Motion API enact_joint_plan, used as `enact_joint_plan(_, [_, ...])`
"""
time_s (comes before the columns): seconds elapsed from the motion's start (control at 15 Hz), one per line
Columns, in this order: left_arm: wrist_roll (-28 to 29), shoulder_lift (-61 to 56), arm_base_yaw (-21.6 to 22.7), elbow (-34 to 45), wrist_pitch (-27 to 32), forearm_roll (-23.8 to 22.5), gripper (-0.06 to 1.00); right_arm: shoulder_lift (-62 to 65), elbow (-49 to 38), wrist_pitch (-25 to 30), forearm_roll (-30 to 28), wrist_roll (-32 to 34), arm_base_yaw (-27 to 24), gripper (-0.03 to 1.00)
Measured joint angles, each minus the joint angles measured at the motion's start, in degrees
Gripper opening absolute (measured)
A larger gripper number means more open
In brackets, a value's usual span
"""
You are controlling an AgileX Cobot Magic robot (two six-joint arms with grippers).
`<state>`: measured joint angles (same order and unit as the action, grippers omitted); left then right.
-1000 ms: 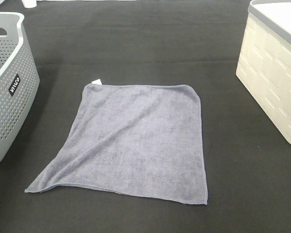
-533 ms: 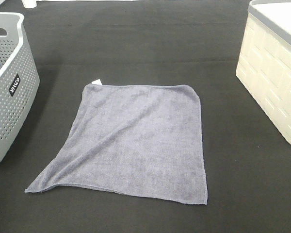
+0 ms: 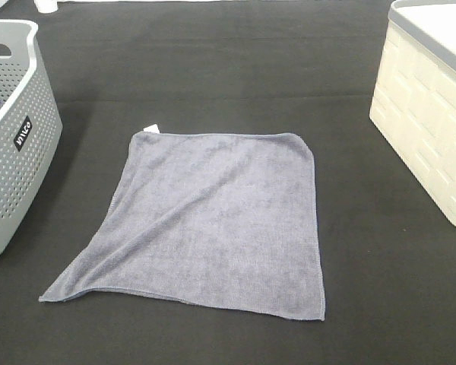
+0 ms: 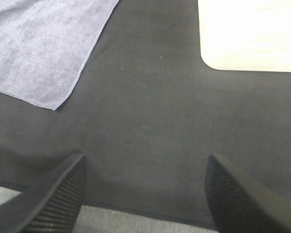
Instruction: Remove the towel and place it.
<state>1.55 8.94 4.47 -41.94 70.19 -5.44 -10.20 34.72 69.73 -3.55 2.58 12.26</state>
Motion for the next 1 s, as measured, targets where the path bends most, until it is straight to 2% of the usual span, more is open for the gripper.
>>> enact_joint_plan(0.33, [0.0,-6.6,0.0,4.9,0.0,0.3,0.65,10.0,-3.9,0.1,0.0,-2.6,0.0,0.67])
enact_joint_plan(0.47, [-0.1,-9.2,0.0,8.8,0.1,3.7,0.65,10.4,-6.1,0.2,1.5,-4.5,0.0,0.67])
enact_joint_plan(0.67, [-1.1,-9.2,0.0,10.5,-4.4,5.0,0.65,10.4,-8.0,-4.8,4.1,-5.8,0.0,0.67])
enact_joint_plan(0.8, [-1.1,-9.2,0.0,12.1,-7.2,5.4,0.65,10.4,-8.6,-6.0,4.6,-5.8,0.0,0.67])
enact_joint_plan(1.0, [-1.1,-9.2,0.0,12.3,-7.5,6.0,0.65,10.4,-8.7,-6.1,4.6,-5.8,0.0,0.67])
